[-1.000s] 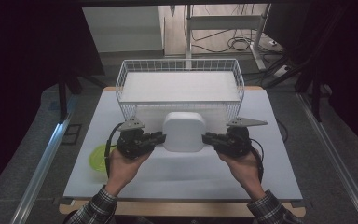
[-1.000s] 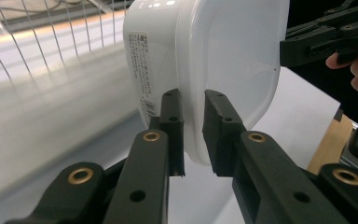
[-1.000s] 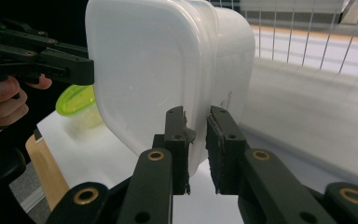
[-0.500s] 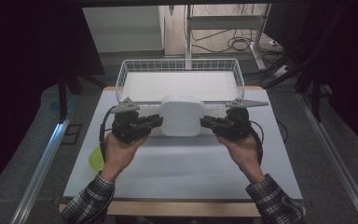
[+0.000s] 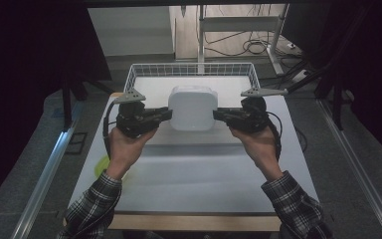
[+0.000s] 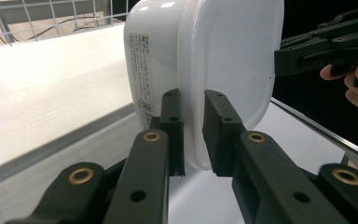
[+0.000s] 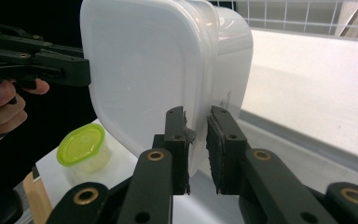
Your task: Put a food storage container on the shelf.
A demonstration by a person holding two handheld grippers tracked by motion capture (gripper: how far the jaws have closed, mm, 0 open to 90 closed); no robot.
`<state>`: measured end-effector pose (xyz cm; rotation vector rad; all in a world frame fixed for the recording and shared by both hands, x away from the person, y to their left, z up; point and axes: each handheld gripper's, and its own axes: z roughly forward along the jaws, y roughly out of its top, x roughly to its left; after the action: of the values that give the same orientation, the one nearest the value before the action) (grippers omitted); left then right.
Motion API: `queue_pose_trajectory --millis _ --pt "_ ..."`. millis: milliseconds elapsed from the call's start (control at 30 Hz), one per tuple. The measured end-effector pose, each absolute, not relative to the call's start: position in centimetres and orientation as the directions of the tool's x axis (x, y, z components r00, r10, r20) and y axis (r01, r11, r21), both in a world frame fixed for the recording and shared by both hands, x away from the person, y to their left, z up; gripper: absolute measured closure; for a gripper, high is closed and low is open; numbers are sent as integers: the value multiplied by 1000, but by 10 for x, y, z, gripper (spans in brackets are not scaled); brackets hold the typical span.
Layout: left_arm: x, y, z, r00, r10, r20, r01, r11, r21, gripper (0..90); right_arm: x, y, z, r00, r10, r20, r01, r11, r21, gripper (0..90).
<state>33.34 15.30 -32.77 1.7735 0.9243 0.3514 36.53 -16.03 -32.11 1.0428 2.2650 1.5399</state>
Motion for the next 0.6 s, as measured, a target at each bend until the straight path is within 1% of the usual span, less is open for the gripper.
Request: queue_pose_trajectory --millis 300,600 --pt "348 158 -320 654 724 -219 429 -117 896 791 380 -156 -310 -726 654 211 432 196 880 788" --pt "366 163 -316 648 713 -266 445 -72 893 791 397 -152 -297 -723 660 206 429 194 882 787"
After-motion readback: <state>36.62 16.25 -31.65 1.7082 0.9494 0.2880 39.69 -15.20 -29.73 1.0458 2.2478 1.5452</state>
